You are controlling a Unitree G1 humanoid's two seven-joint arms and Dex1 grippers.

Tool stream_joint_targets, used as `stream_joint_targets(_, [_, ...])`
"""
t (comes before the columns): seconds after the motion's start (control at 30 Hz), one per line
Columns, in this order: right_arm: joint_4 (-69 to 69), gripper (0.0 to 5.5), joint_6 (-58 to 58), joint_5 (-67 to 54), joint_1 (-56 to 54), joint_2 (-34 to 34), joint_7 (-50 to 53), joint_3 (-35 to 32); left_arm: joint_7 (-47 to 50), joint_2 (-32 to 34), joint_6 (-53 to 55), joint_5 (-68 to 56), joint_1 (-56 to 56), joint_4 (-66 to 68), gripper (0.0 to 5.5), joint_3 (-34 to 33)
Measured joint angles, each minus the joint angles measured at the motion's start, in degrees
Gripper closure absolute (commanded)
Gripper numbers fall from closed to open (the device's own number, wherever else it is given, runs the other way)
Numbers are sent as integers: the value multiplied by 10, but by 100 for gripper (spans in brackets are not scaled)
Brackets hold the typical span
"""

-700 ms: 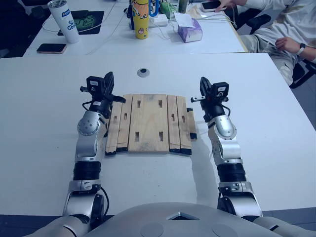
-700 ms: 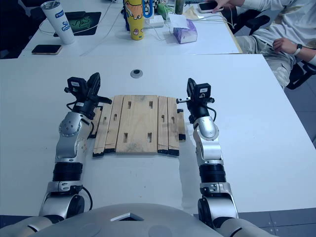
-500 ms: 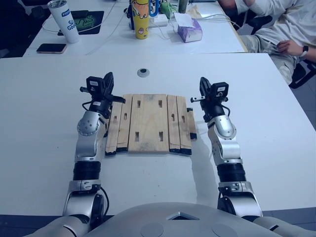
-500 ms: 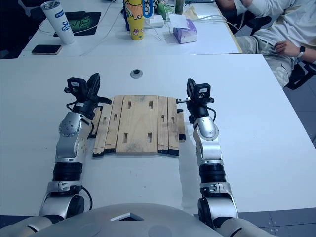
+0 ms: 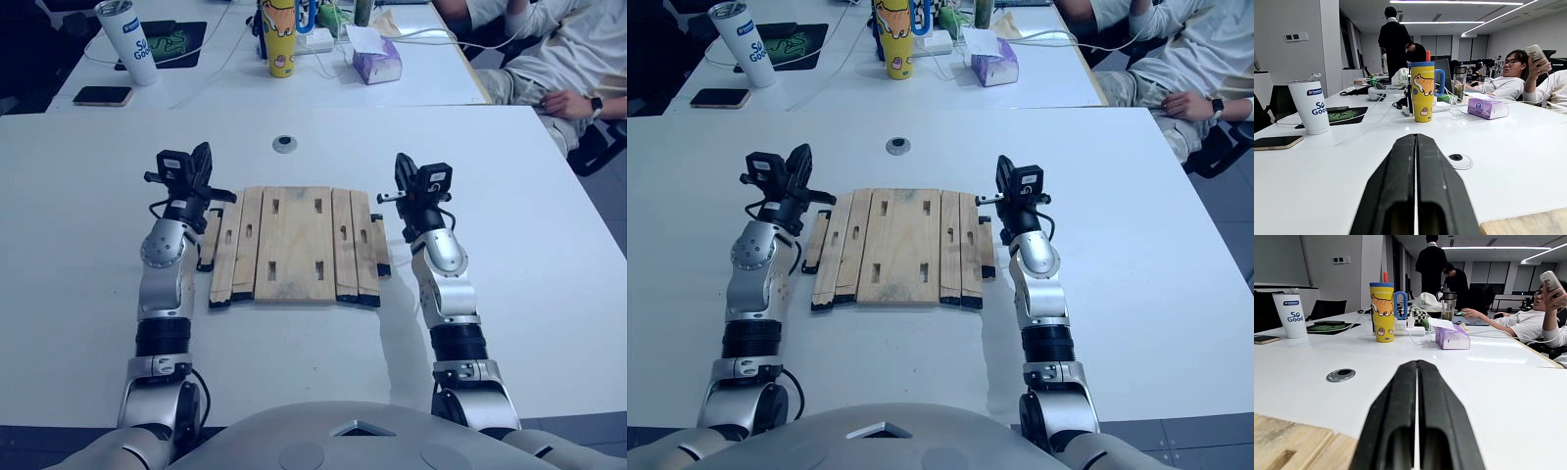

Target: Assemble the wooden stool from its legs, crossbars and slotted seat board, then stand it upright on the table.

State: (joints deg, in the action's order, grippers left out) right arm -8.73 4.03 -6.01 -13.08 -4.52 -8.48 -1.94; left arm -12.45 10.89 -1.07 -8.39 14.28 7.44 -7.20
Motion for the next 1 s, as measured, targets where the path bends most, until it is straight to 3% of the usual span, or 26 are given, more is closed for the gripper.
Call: stream_joint_targets(1.0, [-4,549,0,0,0,-1,-1,0,5,-12,1,1,-8,-11,550,17])
